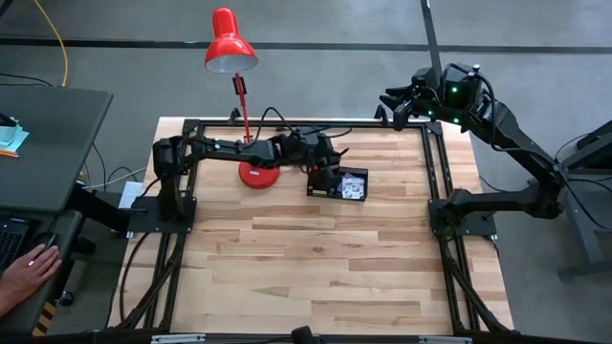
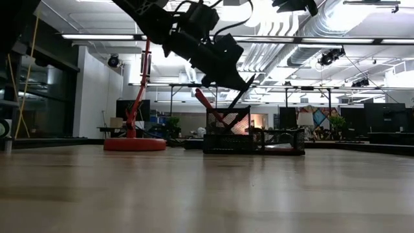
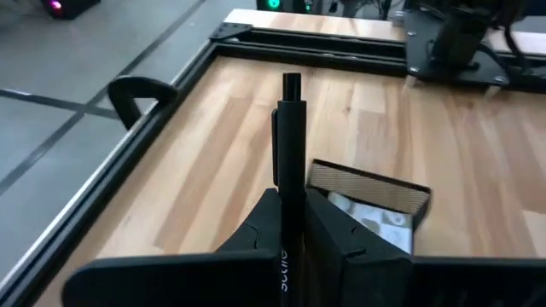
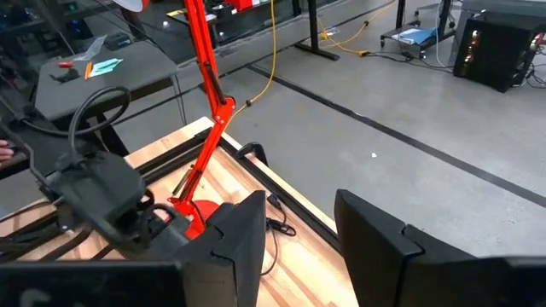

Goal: Pick and place office supplies into organizer
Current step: Put the pen into the desk organizer, then return to Home Position

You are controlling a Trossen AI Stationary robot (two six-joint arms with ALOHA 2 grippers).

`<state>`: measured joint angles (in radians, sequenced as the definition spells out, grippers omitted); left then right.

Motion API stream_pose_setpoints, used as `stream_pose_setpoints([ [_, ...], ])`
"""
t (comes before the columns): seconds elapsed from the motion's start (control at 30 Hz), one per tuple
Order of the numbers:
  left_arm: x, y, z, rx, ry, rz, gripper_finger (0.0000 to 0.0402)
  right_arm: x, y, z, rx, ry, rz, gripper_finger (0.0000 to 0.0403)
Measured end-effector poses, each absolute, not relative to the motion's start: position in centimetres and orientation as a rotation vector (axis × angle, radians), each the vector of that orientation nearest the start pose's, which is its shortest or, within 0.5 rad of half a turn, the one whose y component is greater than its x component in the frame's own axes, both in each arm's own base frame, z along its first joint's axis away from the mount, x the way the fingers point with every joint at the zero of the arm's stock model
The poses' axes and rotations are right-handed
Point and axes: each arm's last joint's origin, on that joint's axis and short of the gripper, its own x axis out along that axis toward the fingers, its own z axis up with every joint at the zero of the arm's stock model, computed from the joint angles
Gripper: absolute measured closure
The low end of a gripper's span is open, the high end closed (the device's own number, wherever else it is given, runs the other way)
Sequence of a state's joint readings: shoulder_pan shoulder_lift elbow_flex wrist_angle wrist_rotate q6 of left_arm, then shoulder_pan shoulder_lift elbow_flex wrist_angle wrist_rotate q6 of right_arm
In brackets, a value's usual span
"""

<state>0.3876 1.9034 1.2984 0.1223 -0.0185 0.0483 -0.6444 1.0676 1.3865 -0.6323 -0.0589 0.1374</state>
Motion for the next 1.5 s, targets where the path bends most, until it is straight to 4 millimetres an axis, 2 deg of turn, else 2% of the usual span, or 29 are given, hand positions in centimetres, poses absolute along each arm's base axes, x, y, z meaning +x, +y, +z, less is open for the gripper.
stream_pose_setpoints([
  [0.4, 39.5, 15.7, 21.3, -0.057, 0.541, 0.364, 0.0287, 16.0, -11.8, 44.0, 0.25, 0.245, -0.609, 0.0269],
  [0.57, 39.5, 15.6, 21.3, -0.067, 0.542, 0.33, 0.0264, 16.0, -11.8, 44.0, 0.248, 0.243, -0.618, 0.0269],
  [0.67, 39.2, 15.5, 22.1, -0.088, 0.523, 0.302, 0.026, 16.0, -11.8, 44.0, 0.24, 0.246, -0.619, 0.0269],
  [0.8, 38.3, 15.0, 26.3, -0.145, 0.471, 0.314, 0.0271, 15.4, -11.4, 44.1, 0.195, 0.27, -0.606, 0.0271],
  [0.9, 36.7, 13.8, 30.1, -0.152, 0.443, 0.312, 0.0297, 13.5, -9.9, 45.1, 0.16, 0.212, -0.592, 0.0285],
  [1.0, 34.7, 11.8, 33.7, -0.134, 0.417, 0.303, 0.0337, 11.2, -7.9, 46.2, 0.089, 0.148, -0.53, 0.0319],
  [1.13, 31.3, 8.5, 37.5, -0.134, 0.39, 0.262, 0.0393, 8.4, -5.4, 46.8, 0.079, 0.074, -0.424, 0.0386],
  [1.2, 29.8, 7.0, 38.6, -0.148, 0.395, 0.284, 0.039, 7.4, -4.6, 46.1, 0.094, 0.055, -0.388, 0.0395],
  [1.3, 27.8, 4.6, 38.6, -0.147, 0.41, 0.323, 0.0388, 6.9, -4.1, 43.7, 0.167, 0.046, -0.35, 0.0391],
  [1.5, 24.7, 0.6, 34.5, -0.219, 0.399, 0.314, 0.0394, 7.6, -4.2, 37.4, 0.306, -0.063, -0.275, 0.04],
])
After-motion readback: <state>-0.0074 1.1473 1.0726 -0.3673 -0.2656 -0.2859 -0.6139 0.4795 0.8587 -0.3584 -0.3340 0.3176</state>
